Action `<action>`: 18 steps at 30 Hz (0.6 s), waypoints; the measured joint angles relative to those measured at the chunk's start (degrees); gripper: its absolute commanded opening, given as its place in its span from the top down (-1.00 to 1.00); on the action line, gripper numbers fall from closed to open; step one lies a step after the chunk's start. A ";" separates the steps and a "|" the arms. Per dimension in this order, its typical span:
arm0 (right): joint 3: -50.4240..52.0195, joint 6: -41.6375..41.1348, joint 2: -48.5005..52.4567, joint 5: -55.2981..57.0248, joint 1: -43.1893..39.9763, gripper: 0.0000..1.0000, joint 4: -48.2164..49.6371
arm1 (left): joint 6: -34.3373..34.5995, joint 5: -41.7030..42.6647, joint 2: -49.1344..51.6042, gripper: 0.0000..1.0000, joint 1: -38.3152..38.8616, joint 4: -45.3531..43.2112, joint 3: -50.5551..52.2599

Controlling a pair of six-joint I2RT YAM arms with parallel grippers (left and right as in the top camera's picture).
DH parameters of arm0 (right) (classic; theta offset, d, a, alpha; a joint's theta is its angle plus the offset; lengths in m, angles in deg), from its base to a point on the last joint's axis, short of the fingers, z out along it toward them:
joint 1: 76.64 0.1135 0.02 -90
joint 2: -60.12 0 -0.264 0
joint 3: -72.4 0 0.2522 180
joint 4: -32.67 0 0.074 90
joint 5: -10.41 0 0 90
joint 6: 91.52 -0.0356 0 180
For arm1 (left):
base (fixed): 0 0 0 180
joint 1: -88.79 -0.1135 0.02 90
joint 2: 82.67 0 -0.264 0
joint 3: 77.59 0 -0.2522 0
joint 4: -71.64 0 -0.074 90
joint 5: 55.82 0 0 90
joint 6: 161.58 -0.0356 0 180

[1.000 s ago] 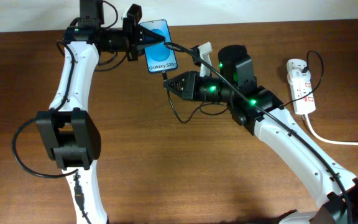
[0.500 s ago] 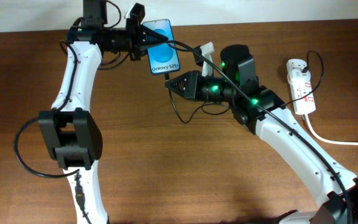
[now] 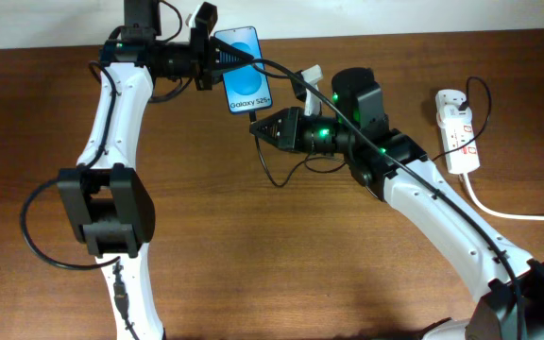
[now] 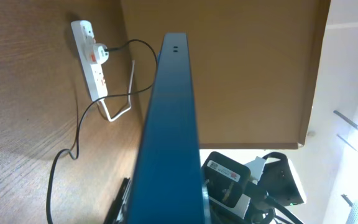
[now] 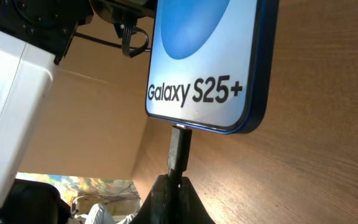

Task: Plug charger to phone and switch on socket
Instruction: 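Push the cable plug upward into the phone's charging port, then open the right gripper and pull it away from the plug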

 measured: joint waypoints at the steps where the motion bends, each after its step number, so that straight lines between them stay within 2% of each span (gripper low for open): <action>1: 0.07 -0.13 0.00 -0.02 -0.02 0.92 0.15 | -0.15 0.00 0.00 1.00 0.00 0.00 0.00; 10: 0.17 -0.57 1.38 -3.58 -1.33 0.90 1.57 | -0.39 -1.33 0.00 1.00 0.00 0.20 0.00; 11: 0.17 -0.61 1.40 -3.67 -1.38 0.85 1.66 | -0.37 -1.33 0.00 1.00 0.00 0.20 0.00; 12: 0.17 -0.63 1.40 -3.89 -1.42 0.70 1.68 | -0.37 -1.31 0.00 1.00 0.00 0.22 0.00; 14: 0.15 -0.57 1.60 -3.32 -1.42 0.60 2.62 | -0.46 -1.05 0.00 1.00 -0.11 0.50 0.00; 18: 0.09 -0.55 1.60 -1.38 -2.82 0.48 2.73 | -1.27 0.15 0.00 1.00 -0.68 1.07 0.00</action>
